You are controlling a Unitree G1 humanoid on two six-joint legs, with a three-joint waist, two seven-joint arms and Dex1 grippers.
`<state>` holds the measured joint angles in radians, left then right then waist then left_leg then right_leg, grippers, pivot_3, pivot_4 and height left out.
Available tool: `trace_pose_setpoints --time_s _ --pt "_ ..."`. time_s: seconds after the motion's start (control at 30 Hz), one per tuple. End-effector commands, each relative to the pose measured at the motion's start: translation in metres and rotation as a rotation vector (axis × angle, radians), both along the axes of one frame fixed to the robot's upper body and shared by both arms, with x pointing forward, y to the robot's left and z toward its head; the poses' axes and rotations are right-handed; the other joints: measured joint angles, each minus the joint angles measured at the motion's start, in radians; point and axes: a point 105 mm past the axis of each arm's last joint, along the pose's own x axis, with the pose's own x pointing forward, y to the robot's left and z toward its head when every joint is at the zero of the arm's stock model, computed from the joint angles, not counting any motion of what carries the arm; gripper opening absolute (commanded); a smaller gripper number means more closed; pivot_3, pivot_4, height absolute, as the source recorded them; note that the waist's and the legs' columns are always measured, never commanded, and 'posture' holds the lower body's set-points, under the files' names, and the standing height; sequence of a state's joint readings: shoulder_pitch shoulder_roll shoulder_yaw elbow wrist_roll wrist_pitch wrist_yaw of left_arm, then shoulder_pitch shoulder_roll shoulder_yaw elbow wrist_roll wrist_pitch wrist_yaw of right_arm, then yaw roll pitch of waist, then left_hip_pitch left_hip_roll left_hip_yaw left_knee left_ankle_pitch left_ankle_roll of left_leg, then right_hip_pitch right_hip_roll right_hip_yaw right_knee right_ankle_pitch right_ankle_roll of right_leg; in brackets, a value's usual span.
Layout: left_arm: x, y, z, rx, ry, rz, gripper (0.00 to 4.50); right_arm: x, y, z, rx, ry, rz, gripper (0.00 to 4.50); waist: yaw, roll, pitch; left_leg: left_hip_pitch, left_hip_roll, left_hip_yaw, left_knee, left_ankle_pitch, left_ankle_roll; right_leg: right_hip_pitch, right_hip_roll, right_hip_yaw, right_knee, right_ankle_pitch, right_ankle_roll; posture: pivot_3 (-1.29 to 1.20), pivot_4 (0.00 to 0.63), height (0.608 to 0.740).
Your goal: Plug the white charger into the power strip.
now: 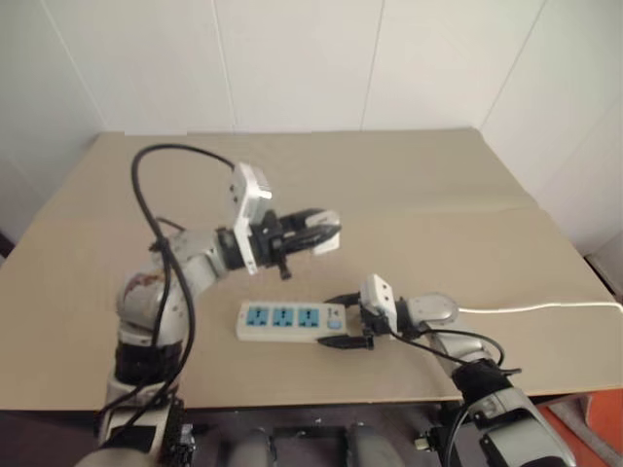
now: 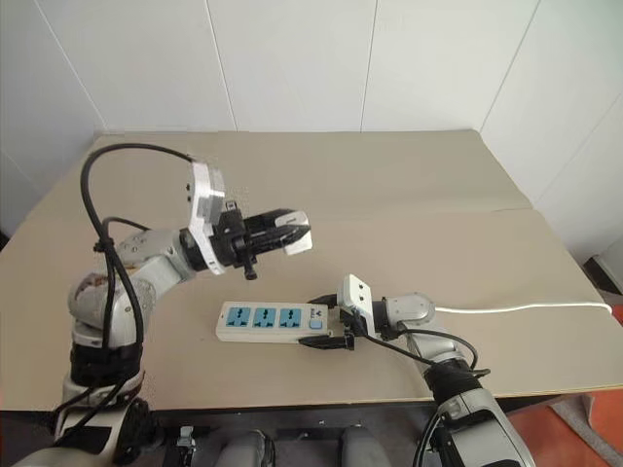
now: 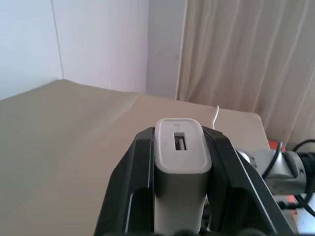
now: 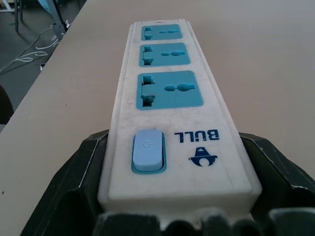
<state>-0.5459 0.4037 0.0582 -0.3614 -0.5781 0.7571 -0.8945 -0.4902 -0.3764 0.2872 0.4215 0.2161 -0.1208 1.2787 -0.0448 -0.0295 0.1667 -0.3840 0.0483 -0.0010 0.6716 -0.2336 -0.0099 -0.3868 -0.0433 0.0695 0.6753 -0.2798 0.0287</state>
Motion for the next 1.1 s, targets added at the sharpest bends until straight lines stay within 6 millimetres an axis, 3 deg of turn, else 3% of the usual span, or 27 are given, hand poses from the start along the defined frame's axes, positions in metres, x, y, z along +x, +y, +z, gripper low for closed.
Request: trace_pose_setpoints --time_s 0.03,0.23,0.47,0.83,1.1 --pt "-0.014 -0.002 0.003 0.004 -0.053 -0.057 1.02 -0.013 -0.004 -0.03 -0.116 0.075 0.048 3.42 0.0 0.0 0.0 0.0 0.0 0.0 0.0 0.0 0.0 0.0 0.0 0.0 0.0 0.0 0.0 0.0 0.15 0.74" --pt "-0.017 0.005 -0.016 0.028 -0.067 -0.061 1.02 -0.015 -0.005 -0.033 -0.122 0.081 0.053 3.42 0.0 0.0 -0.001 0.0 0.0 0.0 -0.002 0.0 0.0 0.0 0.0 0.0 -0.002 0.0 0.0 0.0 0.15 0.74" --pt "-0.017 0.015 -0.043 0.102 0.106 -0.116 1.02 -0.015 -0.006 -0.033 -0.13 0.085 0.049 3.42 0.0 0.001 -0.001 0.0 0.0 0.0 -0.004 0.0 0.0 0.0 0.0 0.0 -0.004 0.0 0.0 0.0 0.15 0.74" --pt "-0.024 0.012 -0.061 0.123 0.064 -0.246 1.02 -0.013 -0.007 -0.031 -0.131 0.082 0.044 3.42 0.0 0.001 -0.001 0.0 0.0 0.001 -0.009 0.0 0.0 0.0 0.0 0.0 -0.011 0.0 0.0 0.0 0.15 0.74" --pt "-0.014 0.009 -0.064 0.138 -0.047 -0.218 1.02 -0.013 -0.01 -0.03 -0.135 0.084 0.037 3.42 0.001 0.001 -0.001 0.0 0.0 0.001 -0.01 0.0 0.0 0.0 0.0 0.0 -0.011 0.0 0.0 0.0 0.15 0.74"
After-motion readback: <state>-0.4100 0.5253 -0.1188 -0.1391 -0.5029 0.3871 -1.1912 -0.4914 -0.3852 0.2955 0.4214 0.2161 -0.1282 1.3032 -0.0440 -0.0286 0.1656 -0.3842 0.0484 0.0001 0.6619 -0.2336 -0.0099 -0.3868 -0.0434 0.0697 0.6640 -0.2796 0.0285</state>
